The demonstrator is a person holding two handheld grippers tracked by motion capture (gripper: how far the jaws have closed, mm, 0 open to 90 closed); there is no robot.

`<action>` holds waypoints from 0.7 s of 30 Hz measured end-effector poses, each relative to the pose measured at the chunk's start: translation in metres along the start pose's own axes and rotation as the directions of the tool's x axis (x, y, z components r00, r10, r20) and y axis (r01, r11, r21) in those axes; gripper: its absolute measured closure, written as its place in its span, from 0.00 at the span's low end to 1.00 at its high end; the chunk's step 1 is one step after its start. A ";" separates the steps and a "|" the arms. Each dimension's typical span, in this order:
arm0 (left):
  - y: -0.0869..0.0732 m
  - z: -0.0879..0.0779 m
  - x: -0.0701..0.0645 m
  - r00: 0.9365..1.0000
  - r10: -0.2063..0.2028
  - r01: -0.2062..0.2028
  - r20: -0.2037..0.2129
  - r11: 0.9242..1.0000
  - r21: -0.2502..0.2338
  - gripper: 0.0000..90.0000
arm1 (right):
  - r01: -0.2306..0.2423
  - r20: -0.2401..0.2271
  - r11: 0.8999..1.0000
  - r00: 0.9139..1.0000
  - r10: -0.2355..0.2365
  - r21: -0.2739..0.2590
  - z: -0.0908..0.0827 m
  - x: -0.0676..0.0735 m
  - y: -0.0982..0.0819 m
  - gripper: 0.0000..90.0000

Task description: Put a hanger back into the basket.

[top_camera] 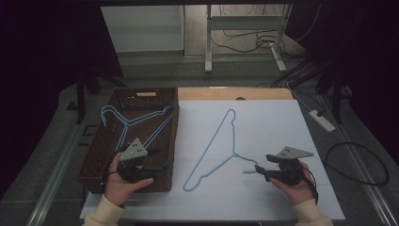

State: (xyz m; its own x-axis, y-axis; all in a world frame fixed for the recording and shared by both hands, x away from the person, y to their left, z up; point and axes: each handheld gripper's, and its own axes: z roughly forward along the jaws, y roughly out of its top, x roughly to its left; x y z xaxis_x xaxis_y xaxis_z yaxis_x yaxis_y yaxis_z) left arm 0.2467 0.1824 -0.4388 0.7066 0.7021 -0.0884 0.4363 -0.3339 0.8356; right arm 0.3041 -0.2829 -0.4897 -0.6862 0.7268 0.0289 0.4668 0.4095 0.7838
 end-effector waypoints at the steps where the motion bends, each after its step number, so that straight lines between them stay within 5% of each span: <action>1: 0.000 0.000 -0.001 1.000 0.002 -0.002 0.002 1.000 0.000 0.36 | 0.000 0.001 1.000 1.000 0.000 0.001 0.000 0.000 0.000 0.38; 11: 0.001 0.003 -0.010 1.000 0.018 -0.018 0.013 1.000 0.004 0.36 | 0.011 0.046 1.000 0.999 -0.012 0.028 0.000 -0.001 0.004 0.40; 15: 0.002 0.003 -0.013 0.999 0.027 -0.027 0.018 1.000 0.004 0.36 | 0.025 0.072 0.996 0.997 -0.031 0.082 0.003 -0.003 0.011 0.40; 21: 0.002 0.004 -0.014 0.999 0.032 -0.032 0.023 0.999 0.005 0.36 | 0.071 0.035 0.983 0.996 -0.078 0.171 0.009 -0.002 0.027 0.43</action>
State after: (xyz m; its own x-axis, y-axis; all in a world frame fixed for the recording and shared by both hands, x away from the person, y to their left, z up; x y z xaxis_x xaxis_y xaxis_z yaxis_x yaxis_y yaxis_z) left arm 0.2396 0.1694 -0.4381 0.7326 0.6766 -0.0742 0.4163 -0.3591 0.8353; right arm 0.3235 -0.2686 -0.4741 -0.7006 0.7115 -0.0539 0.5055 0.5481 0.6663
